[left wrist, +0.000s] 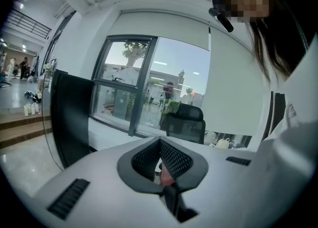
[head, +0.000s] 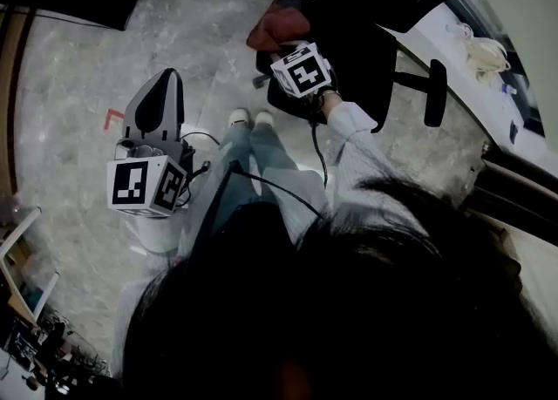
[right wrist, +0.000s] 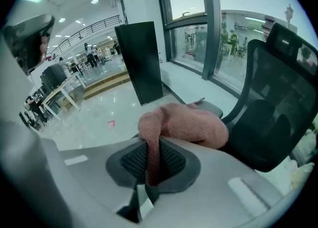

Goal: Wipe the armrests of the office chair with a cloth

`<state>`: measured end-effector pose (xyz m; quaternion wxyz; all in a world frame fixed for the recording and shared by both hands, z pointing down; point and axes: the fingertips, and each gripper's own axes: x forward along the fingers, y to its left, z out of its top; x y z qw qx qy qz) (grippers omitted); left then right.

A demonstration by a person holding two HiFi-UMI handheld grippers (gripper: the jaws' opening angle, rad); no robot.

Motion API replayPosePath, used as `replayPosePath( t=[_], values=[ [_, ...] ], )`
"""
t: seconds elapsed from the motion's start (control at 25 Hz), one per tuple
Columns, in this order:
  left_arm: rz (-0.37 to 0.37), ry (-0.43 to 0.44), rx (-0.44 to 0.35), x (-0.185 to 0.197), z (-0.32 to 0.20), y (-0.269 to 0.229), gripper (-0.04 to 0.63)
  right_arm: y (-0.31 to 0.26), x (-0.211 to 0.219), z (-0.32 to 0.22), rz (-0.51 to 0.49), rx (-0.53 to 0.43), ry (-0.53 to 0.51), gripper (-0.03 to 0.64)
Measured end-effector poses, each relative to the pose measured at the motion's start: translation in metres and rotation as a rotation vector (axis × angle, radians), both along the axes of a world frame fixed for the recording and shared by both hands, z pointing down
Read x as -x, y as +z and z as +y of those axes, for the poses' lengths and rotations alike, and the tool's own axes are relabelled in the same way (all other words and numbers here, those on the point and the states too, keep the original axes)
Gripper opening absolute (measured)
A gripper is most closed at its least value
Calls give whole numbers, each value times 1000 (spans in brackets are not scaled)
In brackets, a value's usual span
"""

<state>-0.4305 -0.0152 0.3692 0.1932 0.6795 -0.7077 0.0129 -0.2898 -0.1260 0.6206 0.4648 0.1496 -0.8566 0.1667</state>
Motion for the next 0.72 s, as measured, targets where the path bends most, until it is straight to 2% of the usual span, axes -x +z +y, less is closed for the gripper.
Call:
replayPosePath(
  t=[0.16,0.32,0.52,0.72],
  values=[
    [-2,60,-28,-29,-10,-13,3,-14,-22,59,-46,48,-6,28],
    [-5,107,-34,-54,-12,-17,3,-14,-43,91,-73,58,5,28],
    [-2,144,-41,-74,-7,-21,3,-24,-50,96,-150,26,47,28],
    [-3,225,-80,-105,-18,-33,3,-85,-59,79,-340,-51,191,28]
  ],
)
